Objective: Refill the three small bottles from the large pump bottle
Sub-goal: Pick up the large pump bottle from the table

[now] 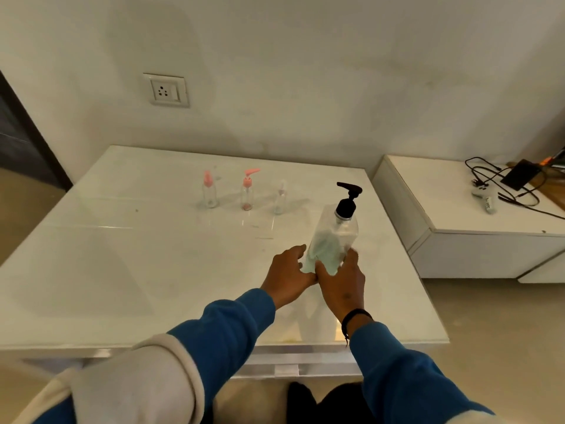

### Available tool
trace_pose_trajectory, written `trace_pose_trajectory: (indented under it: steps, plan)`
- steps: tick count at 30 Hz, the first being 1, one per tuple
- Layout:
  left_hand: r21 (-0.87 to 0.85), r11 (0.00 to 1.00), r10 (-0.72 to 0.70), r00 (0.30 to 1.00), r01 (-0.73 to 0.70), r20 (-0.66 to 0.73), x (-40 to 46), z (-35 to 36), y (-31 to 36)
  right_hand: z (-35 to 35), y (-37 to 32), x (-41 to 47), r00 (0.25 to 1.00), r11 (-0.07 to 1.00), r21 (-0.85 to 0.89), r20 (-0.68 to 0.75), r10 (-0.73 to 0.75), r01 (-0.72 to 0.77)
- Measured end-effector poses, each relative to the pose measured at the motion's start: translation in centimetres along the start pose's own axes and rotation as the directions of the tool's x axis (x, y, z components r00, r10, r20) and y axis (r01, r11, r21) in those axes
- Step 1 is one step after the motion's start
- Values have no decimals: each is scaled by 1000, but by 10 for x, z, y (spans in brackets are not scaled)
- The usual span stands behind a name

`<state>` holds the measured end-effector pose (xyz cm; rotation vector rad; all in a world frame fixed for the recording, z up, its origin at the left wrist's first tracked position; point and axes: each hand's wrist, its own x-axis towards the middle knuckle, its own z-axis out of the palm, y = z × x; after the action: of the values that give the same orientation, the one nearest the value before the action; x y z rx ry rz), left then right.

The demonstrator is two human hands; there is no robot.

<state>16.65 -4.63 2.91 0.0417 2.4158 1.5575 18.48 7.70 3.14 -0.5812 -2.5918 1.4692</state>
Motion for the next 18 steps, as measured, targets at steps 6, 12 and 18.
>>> trace_pose_trajectory:
  steps: [6, 12, 18]
  plan:
    - [-120, 990, -85, 984, 67, -154, -15, -28, -14, 1, -1, -21, 956, 964, -248, 249, 158, -95]
    - [-295, 955, -76, 962, -5, -262, 4, -47, -12, 53, -39, -22, 967, 993, -43, 235, -95, 108]
    - [-404, 914, -77, 957, -45, -279, 56, -54, -20, 108, -69, 30, 997, 965, 255, 59, 40, -53]
